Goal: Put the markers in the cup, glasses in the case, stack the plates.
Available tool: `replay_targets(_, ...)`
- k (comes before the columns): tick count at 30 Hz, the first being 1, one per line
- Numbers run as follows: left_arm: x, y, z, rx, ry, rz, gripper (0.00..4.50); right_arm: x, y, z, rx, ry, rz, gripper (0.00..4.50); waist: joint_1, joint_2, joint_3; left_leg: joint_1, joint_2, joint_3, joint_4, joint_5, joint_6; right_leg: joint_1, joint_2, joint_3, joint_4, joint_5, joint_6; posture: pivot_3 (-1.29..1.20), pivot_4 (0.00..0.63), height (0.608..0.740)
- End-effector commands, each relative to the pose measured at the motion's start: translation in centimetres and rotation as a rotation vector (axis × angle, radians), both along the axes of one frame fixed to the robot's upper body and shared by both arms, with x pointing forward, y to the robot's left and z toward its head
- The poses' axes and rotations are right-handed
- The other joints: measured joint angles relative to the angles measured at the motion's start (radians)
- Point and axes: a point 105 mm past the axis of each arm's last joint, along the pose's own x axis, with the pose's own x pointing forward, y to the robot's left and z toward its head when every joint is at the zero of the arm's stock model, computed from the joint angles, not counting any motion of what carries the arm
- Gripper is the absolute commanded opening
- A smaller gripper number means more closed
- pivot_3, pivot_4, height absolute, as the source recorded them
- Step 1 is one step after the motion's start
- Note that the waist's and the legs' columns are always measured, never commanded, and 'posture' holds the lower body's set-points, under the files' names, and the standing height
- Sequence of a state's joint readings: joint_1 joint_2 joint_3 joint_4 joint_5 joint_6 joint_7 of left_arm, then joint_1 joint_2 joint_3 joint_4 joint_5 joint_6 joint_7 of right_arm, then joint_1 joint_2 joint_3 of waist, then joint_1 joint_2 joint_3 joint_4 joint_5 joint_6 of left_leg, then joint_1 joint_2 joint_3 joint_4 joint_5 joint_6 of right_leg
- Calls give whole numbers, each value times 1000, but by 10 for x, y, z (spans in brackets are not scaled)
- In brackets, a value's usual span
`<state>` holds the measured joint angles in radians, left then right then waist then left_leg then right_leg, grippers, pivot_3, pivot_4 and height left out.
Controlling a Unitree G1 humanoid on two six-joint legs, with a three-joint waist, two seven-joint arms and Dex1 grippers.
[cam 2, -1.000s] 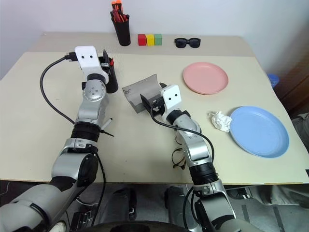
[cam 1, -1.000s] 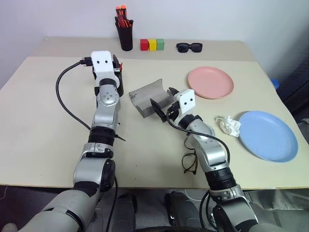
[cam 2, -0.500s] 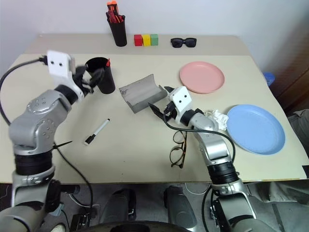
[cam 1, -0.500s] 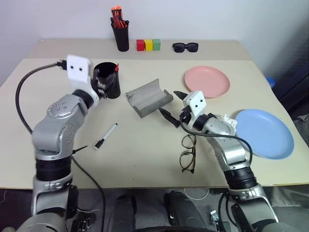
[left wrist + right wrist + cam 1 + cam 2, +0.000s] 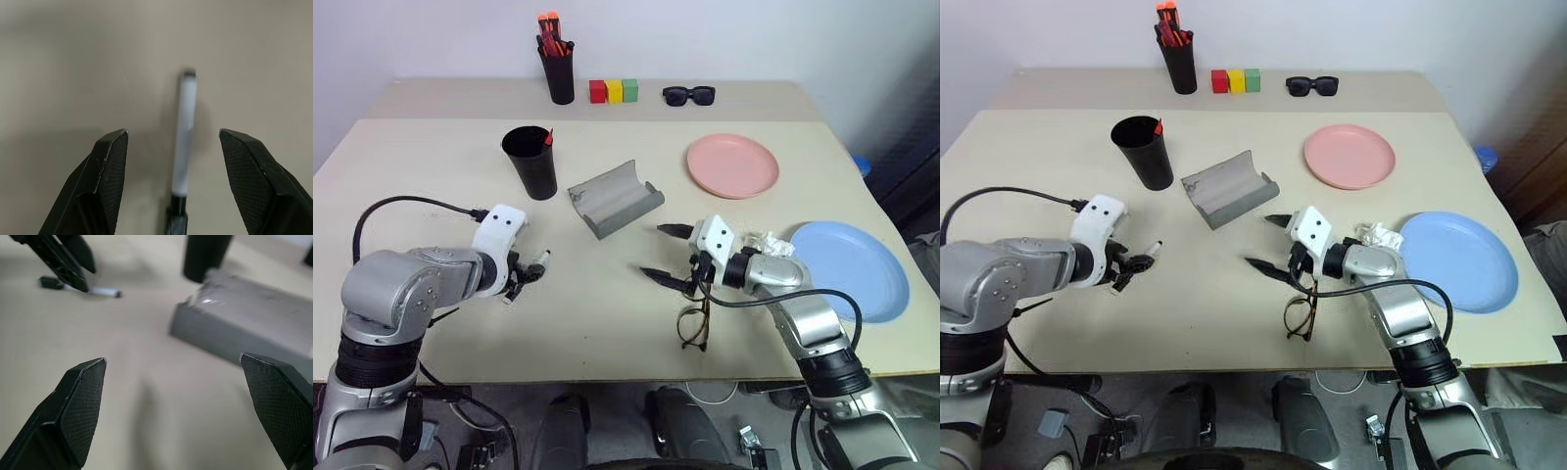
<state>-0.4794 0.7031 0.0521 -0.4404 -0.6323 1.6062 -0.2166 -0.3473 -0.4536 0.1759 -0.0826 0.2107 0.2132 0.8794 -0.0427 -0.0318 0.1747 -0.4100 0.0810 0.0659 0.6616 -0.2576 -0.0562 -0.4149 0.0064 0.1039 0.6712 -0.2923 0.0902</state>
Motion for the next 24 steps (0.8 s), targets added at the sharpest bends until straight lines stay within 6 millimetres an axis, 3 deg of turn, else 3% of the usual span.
replay_targets(1,-3,8,-6,67,33,5,3029,-4,6,16,23,-68,18,4500,-1,0,0,0,0,0,0,0,0,0,0,0,0,0,0,0,150,732)
replay_targets(2,-4,8,-7,63,39,4,3029,-4,6,16,25,-68,16,4500,-1,0,0,0,0,0,0,0,0,0,0,0,0,0,0,0,150,732)
replay_targets(5,-3,6,-9,52,45,7,2175,-4,8,16,30,-71,12,4500,-1,0,0,0,0,0,0,0,0,0,0,0,0,0,0,0,150,732)
replay_targets(9,4,10,-4,58,3,56,225,-4,9,15,31,-73,10,4500,0,0,0,0,0,0,0,0,0,0,0,0,0,0,0,0,150,732)
replay_targets(10,7,12,-1,60,-19,72,55,-4,10,15,31,-74,10,4500,1,0,0,0,0,0,0,0,0,0,0,0,0,0,0,0,150,732)
replay_targets(13,15,11,10,25,-72,87,55,-3,11,16,33,-78,10,4500,3,0,0,0,-1,0,1,0,0,1,0,0,0,0,0,0,150,732)
replay_targets(14,23,8,22,27,-172,68,55,-2,12,17,35,-82,10,4500,3,0,0,0,-1,0,1,0,0,1,0,0,0,0,0,0,150,732)
replay_targets(18,43,-12,92,-158,-609,10,55,2,14,21,45,-102,4,4500,4,0,0,0,-1,0,1,0,0,0,0,0,0,0,0,0,150,732)
replay_targets(20,44,-21,127,-218,-812,-24,55,6,16,25,62,-123,-13,4500,4,0,0,0,-1,0,1,0,0,0,0,0,0,0,0,0,150,732)
replay_targets(24,42,-31,174,-316,-1079,-40,55,20,22,40,128,-188,-89,4500,2,0,0,0,-1,1,1,0,0,0,0,0,0,0,0,0,150,732)
